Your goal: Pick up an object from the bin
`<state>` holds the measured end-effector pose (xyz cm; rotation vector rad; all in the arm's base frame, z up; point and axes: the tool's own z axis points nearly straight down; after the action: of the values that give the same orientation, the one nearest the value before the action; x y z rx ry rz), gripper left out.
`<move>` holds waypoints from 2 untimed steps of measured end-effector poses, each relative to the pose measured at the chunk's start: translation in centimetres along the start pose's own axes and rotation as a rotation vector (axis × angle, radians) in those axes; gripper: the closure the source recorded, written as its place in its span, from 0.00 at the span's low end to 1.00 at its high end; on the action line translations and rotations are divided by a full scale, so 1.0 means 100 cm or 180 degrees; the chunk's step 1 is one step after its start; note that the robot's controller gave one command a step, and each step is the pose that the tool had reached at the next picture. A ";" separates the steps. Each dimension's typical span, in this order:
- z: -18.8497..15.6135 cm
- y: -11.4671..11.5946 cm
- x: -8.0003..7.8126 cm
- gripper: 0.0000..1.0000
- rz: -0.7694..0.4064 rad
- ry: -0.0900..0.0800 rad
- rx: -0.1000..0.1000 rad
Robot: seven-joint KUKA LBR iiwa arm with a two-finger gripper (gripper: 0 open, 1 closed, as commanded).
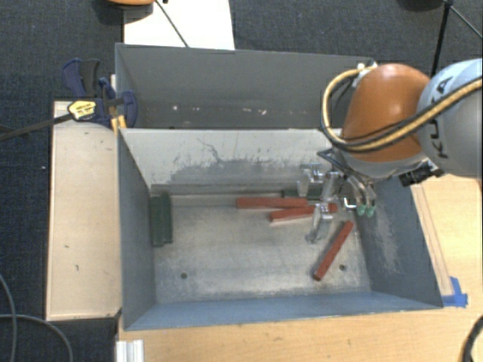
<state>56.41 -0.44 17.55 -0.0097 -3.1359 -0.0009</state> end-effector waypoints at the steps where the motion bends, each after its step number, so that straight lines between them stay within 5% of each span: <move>1: -0.005 0.000 -0.002 0.00 0.0000 -0.0027 0.0000; 2: 0.039 -0.003 0.005 0.00 0.0024 -0.0051 0.0000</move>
Offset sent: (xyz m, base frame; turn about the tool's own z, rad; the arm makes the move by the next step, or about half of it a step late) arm -0.0194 -0.0072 -0.1031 0.0202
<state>55.89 -0.72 13.65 -0.0217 -3.1519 -0.0010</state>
